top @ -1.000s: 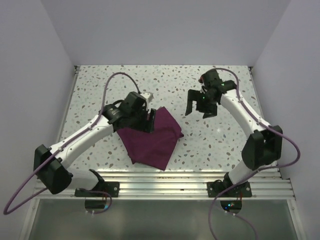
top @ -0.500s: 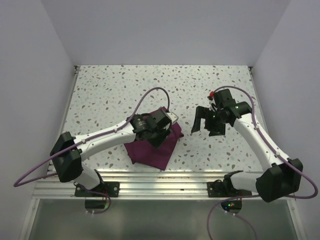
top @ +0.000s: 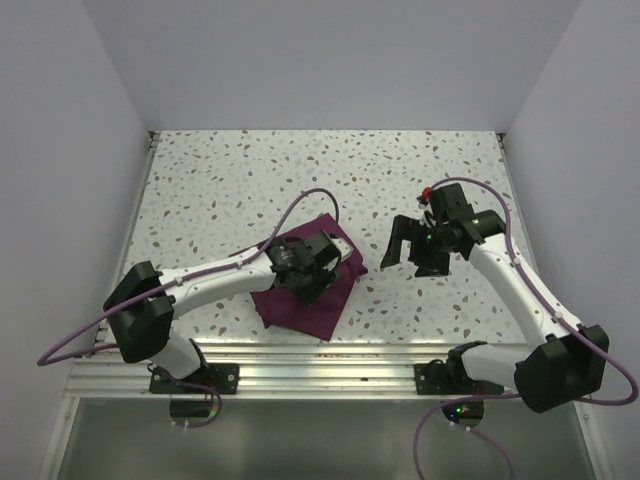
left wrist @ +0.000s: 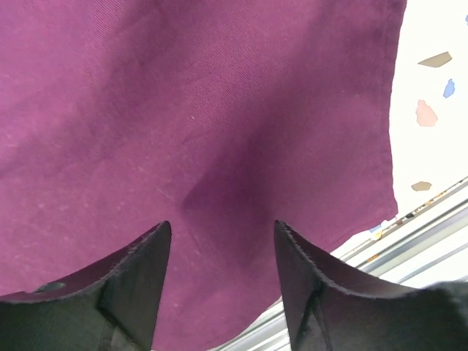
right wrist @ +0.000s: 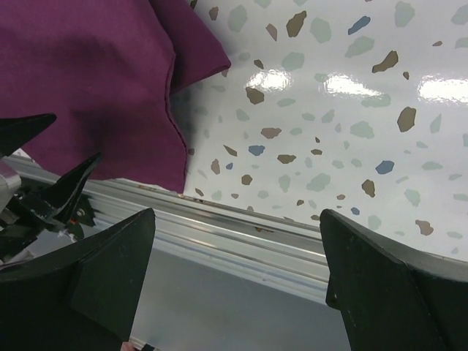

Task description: Prepare the surgical pack

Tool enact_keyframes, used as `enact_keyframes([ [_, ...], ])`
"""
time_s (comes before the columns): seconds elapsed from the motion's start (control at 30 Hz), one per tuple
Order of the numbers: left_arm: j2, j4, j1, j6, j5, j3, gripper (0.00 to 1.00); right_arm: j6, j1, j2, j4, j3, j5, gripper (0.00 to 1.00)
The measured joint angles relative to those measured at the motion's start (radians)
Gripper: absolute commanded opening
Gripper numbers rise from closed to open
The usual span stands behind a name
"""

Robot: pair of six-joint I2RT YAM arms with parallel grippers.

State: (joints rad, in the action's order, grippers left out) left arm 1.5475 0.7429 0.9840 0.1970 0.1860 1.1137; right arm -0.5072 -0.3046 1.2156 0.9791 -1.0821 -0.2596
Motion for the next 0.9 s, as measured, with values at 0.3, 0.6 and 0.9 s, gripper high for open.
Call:
enact_keyframes([
  [0.3, 0.018, -0.036, 0.000, -0.025, -0.005, -0.054, 0.46, -0.011, 0.000, 0.000, -0.014, 0.006, -0.021, 0.99],
  [0.6, 0.045, -0.051, 0.002, -0.036, -0.002, -0.054, 0.28, -0.017, -0.003, 0.001, -0.030, 0.010, -0.028, 0.99],
  [0.9, 0.064, -0.028, 0.005, -0.040, 0.013, -0.014, 0.00, -0.017, -0.026, 0.002, -0.032, 0.011, -0.043, 0.99],
])
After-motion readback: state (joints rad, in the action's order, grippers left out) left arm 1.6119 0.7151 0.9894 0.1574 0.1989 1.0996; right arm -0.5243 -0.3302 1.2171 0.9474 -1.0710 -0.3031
